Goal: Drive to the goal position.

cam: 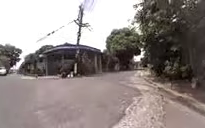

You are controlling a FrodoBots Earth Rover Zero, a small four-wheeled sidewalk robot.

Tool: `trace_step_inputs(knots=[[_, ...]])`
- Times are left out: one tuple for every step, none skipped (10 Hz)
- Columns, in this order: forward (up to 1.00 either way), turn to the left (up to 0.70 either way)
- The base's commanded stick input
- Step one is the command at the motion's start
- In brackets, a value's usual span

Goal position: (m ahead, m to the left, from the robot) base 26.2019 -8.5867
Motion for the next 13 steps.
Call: trace_step_inputs(knots=[[1.00, 0.00], [1.00, 0.00], [1.00, 0.00], [1.00, 0.00], [1.00, 0.00], [1.00, 0.00], [1.00, 0.00], [1.00, 0.00], [1.00, -0.31], [1.00, -0.40], [1.00, -0.40], [1.00, -0.40], [1.00, -0.29]])
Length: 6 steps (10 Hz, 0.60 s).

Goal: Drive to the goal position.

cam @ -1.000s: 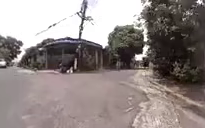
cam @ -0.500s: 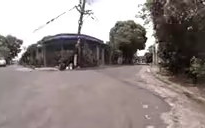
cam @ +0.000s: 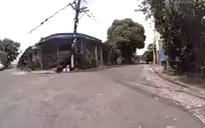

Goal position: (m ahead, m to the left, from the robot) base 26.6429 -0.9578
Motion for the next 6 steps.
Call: trace_step_inputs(knots=[[1.00, 0.00], [1.00, 0.00], [1.00, 0.00], [1.00, 0.00], [1.00, 0.00], [1.00, 0.00]])
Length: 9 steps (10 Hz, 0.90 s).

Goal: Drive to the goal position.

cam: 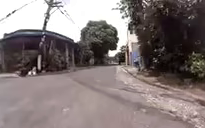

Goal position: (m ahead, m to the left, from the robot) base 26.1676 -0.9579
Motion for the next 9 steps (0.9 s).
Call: trace_step_inputs(knots=[[1.00, 0.00], [1.00, 0.00], [1.00, 0.00], [1.00, 0.00], [1.00, 0.00], [1.00, 0.00], [1.00, 0.00], [1.00, 0.00], [1.00, 0.00]])
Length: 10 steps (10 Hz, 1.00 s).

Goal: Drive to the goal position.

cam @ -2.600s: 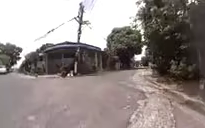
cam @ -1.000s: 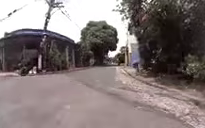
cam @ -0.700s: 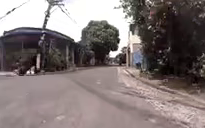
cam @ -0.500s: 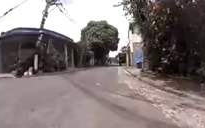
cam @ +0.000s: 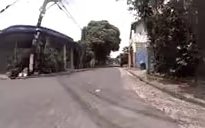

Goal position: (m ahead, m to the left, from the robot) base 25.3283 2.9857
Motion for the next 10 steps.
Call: trace_step_inputs(knots=[[1.00, -0.40], [1.00, -0.40], [1.00, -0.40], [1.00, -0.23], [1.00, -0.04], [1.00, 0.00], [1.00, 0.00], [1.00, 0.00], [1.00, 0.00], [1.00, 0.00]])
